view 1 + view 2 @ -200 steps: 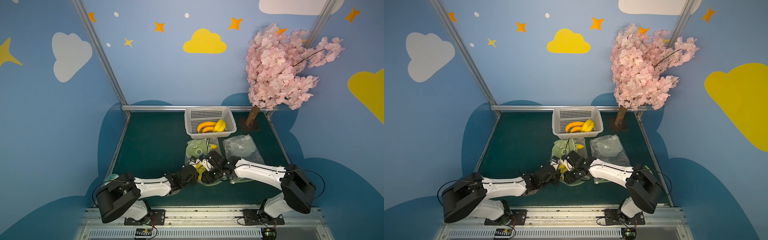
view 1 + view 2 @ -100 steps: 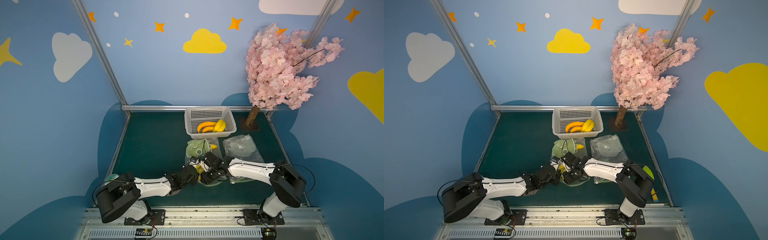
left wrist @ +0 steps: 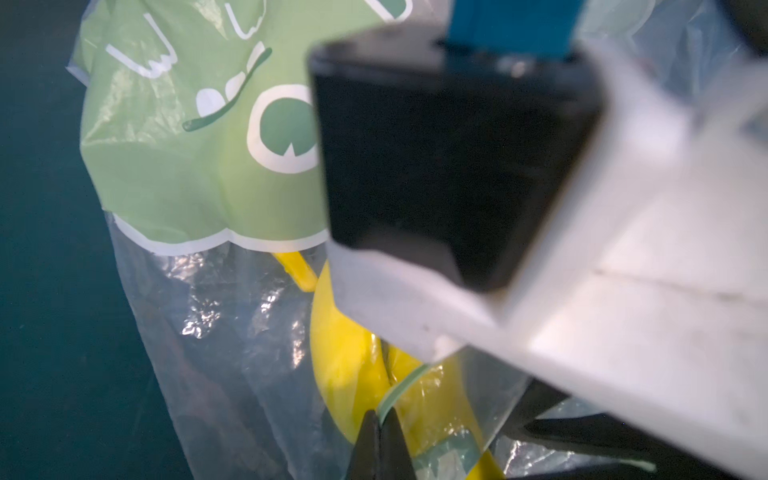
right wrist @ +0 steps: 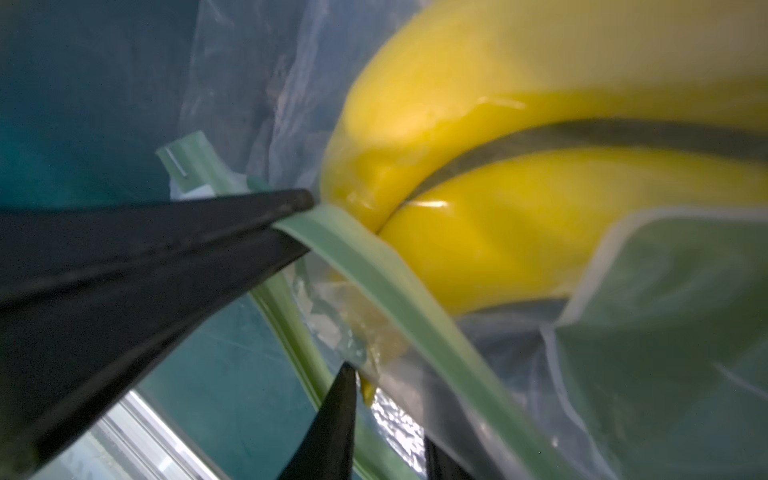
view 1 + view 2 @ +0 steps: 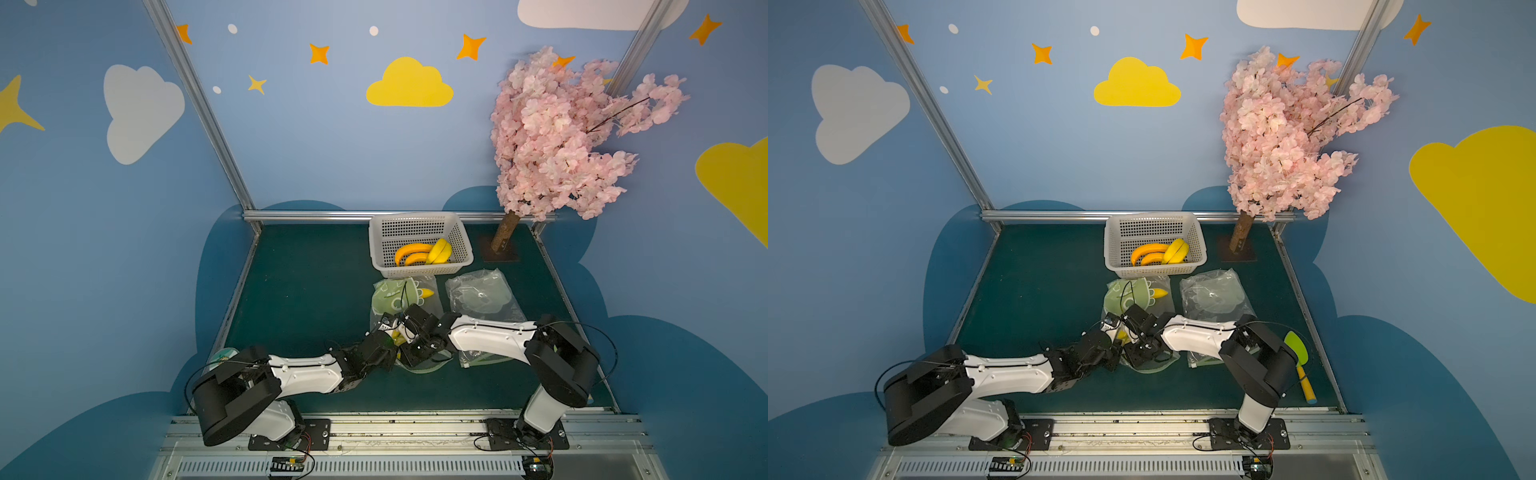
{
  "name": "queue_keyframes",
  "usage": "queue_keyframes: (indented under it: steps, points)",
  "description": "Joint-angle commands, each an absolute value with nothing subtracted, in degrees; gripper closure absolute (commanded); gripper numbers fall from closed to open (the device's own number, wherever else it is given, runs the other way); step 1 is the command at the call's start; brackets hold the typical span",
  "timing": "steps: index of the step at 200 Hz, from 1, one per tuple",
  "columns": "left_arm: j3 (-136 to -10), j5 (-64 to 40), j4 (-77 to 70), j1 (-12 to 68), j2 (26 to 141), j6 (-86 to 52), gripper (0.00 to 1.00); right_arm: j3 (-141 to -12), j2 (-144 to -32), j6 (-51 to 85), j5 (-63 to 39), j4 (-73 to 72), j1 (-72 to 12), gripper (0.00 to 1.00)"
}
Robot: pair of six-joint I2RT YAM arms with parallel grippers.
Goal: Open the zip-top bag and take out the banana
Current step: Pick up the banana from the zipper food storage bag.
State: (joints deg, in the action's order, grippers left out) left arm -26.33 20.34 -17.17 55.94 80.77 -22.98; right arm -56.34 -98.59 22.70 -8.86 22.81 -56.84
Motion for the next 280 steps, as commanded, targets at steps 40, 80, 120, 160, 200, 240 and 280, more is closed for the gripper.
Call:
queue_keyframes:
  steps: [40, 80, 120, 160, 200, 240, 280]
  points:
    - [-25.2, 20.3, -17.3, 56.1, 80.0, -23.9, 0.97, -58.5, -100.7, 22.4, -9.4, 23.1, -57.4, 0.83]
    - [-25.1, 23.0, -16.4, 56.1, 80.5, -25.9, 0.97, -57.8, -99.9, 22.1, -12.0, 23.6, -56.9, 1.0]
    - [-24.7, 25.1, -15.4, 56.1, 79.5, -24.8, 0.97, -53.4, -95.3, 21.8, -17.0, 22.4, -54.3, 1.0]
    - [-24.5, 26.1, -14.8, 56.1, 79.0, -24.7, 0.97, -52.0, -92.7, 20.8, -21.5, 22.3, -53.2, 1.0]
    - [-26.3, 27.2, -13.5, 55.9, 80.0, -24.5, 0.97, -51.3, -90.2, 19.1, -28.2, 23.2, -53.3, 1.0]
    - [-29.1, 27.4, -13.9, 56.3, 84.1, -23.6, 0.97, -50.5, -85.7, 18.0, -33.0, 24.7, -51.3, 1.0]
    - [-29.5, 29.0, -14.8, 55.5, 84.2, -25.2, 0.97, -55.3, -86.2, 14.2, -30.1, 35.2, -53.7, 1.0]
